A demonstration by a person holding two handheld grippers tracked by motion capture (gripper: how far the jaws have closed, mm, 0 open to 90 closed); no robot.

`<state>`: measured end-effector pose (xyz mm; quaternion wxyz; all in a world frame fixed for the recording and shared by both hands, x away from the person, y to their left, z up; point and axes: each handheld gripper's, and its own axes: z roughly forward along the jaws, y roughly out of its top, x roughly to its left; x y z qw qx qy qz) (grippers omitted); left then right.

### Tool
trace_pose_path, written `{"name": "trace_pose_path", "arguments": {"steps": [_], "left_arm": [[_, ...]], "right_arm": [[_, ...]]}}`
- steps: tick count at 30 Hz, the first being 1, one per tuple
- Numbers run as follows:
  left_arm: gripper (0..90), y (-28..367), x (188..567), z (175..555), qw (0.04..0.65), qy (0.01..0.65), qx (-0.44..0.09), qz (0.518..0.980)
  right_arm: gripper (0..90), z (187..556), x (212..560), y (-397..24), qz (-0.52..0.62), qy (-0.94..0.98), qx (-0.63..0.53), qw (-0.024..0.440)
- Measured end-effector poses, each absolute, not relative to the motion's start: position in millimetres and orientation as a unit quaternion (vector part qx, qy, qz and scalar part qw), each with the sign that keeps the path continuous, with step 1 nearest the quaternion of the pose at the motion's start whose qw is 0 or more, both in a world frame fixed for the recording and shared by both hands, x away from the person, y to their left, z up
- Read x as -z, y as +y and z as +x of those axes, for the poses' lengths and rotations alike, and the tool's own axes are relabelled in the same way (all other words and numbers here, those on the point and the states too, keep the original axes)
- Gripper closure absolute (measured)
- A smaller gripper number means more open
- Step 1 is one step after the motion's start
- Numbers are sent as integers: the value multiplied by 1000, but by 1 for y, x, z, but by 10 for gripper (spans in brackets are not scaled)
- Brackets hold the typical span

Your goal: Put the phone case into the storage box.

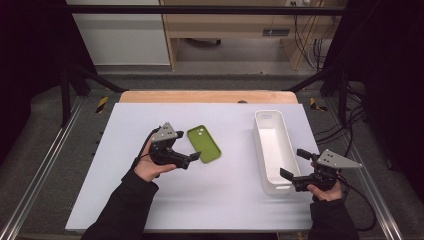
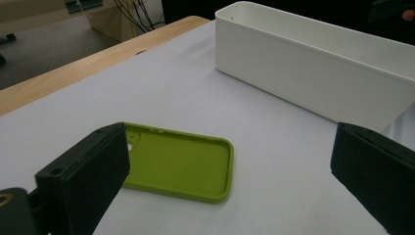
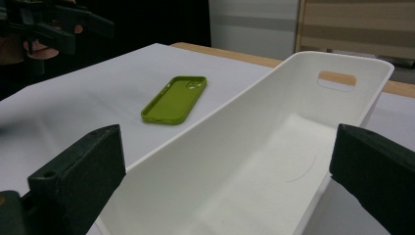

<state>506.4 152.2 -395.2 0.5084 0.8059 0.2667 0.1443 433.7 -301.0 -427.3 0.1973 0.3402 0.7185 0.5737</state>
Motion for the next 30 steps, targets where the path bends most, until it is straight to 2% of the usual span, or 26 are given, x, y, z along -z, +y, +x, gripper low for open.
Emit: {"name": "trace_pose_path", "arguments": {"steps": [30], "left_arm": [[17,105,397,543,477,272,-147,823]], "right_arm": [[4,434,427,-301,338,719,-574,197]]}}
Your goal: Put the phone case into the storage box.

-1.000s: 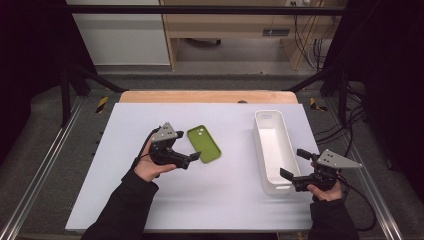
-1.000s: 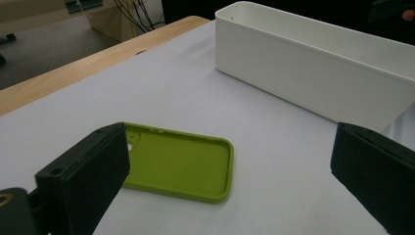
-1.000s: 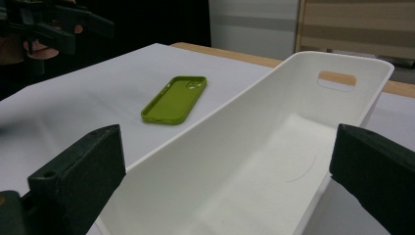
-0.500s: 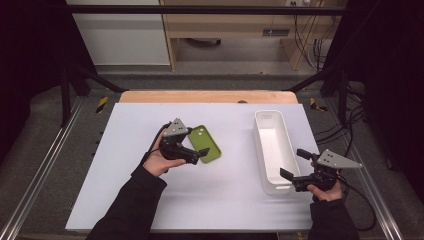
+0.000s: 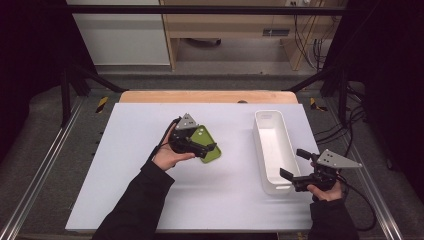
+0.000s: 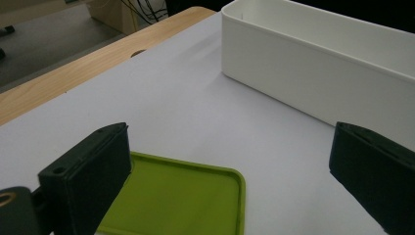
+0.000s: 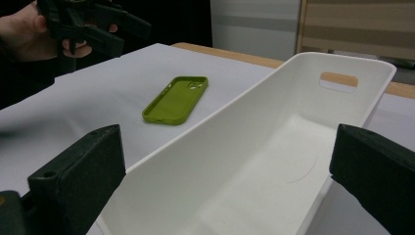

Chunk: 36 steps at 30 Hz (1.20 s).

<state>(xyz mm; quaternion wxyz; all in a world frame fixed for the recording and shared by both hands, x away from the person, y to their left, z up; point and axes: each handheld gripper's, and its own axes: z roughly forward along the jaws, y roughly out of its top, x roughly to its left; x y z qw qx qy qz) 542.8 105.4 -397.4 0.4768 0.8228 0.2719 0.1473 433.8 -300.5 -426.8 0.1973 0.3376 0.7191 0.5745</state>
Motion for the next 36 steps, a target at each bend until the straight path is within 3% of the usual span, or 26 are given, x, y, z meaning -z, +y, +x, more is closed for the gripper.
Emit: {"name": "trace_pose_path", "arguments": {"steps": [31,36], "left_arm": [[38,65,419,576,426,287,-149,845],[78,60,423,577,425,288,-143,846]], "right_arm": [[4,434,426,-302,336,718,-577,197],[4,434,426,-302,335,717,-578,197]]}}
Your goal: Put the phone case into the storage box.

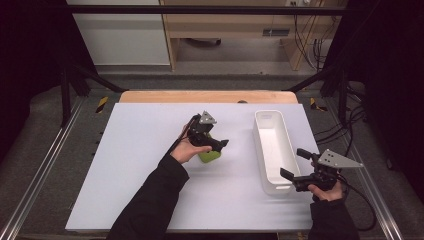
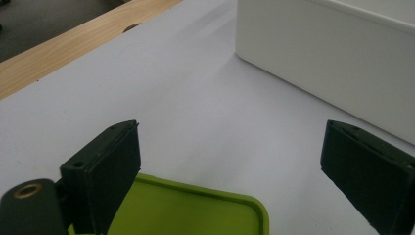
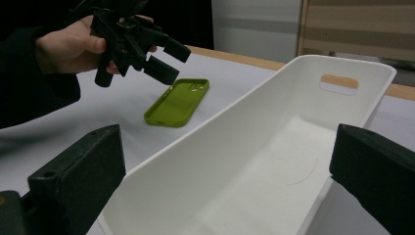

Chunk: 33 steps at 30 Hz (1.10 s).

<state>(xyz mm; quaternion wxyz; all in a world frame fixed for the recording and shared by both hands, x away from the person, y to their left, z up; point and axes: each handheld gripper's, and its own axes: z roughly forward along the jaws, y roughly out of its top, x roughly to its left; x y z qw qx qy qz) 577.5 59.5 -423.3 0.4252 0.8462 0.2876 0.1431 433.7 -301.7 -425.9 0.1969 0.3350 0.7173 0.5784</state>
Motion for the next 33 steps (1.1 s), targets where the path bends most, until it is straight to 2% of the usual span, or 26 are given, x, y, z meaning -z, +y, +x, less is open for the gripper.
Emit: {"name": "trace_pose_path", "arguments": {"steps": [13,19,26,33], "left_arm": [[224,52,435,581,411,287,-149,853],[367,51,438,582,400,294,-159,853],[544,50,440,583,394,305,-147,855],[656,49,445,584,382,312,-138,859]], "right_arm": [[4,434,426,-302,335,717,-578,197],[4,434,426,-301,335,718,-578,195],[4,434,426,-302,335,718,-578,196],[4,434,426,-301,334,719,-578,194]]}}
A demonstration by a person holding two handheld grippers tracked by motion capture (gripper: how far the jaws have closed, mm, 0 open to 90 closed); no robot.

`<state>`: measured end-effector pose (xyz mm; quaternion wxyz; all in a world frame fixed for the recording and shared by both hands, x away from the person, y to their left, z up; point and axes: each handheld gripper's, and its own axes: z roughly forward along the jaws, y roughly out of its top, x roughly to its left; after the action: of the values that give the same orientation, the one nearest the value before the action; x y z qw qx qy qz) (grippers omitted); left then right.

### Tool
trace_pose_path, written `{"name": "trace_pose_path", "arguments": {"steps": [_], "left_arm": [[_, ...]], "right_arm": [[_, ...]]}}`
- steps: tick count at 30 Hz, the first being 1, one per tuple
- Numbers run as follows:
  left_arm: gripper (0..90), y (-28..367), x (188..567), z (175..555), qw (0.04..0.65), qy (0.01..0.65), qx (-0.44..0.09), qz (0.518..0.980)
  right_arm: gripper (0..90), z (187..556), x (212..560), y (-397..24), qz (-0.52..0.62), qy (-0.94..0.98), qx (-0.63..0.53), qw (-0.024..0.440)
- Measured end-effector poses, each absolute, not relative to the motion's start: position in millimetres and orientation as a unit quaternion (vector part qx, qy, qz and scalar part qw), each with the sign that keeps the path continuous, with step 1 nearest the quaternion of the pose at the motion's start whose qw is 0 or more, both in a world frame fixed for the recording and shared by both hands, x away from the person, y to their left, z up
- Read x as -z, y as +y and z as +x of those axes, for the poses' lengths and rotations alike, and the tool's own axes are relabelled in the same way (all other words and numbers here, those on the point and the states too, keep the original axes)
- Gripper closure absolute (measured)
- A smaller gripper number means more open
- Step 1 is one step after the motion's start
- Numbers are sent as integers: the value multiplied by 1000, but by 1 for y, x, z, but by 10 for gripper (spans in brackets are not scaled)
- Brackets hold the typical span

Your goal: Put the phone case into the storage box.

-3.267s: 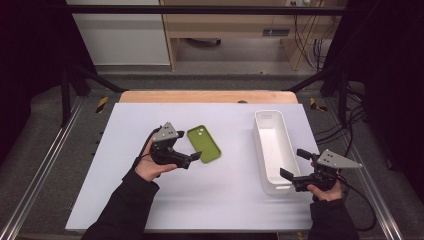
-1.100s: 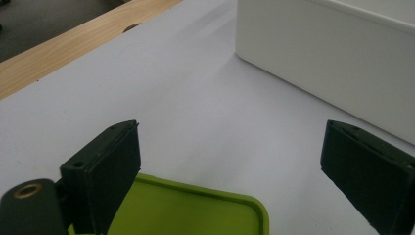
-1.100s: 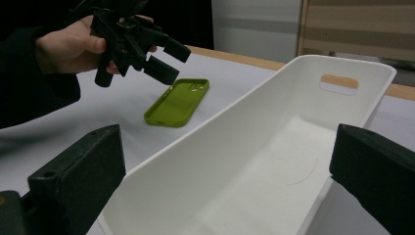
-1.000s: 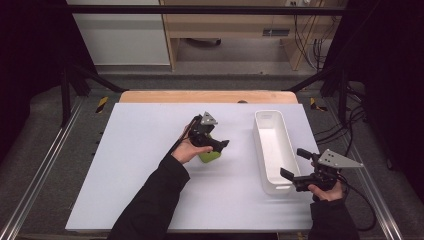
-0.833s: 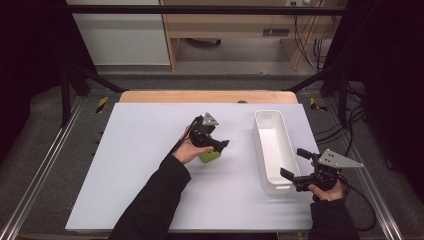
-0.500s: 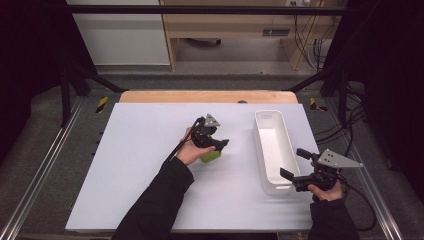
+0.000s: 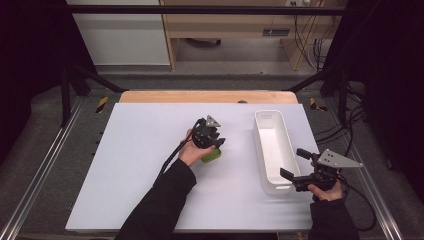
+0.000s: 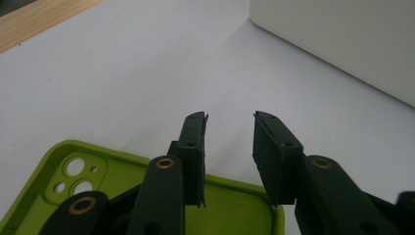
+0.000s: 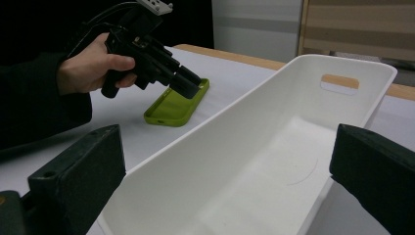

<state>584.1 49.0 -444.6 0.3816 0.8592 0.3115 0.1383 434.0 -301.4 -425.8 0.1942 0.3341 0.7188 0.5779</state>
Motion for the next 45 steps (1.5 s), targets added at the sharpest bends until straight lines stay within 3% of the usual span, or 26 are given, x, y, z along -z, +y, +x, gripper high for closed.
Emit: {"name": "trace_pose_path", "arguments": {"steps": [18,45], "left_arm": [[892,44,458,588,362,314,-137,867],[900,41,466,590,336,299,-131,884]], "right_arm": [[4,434,426,-301,336,719,-577,194],[4,434,425,-301,334,719,-577,195]]}}
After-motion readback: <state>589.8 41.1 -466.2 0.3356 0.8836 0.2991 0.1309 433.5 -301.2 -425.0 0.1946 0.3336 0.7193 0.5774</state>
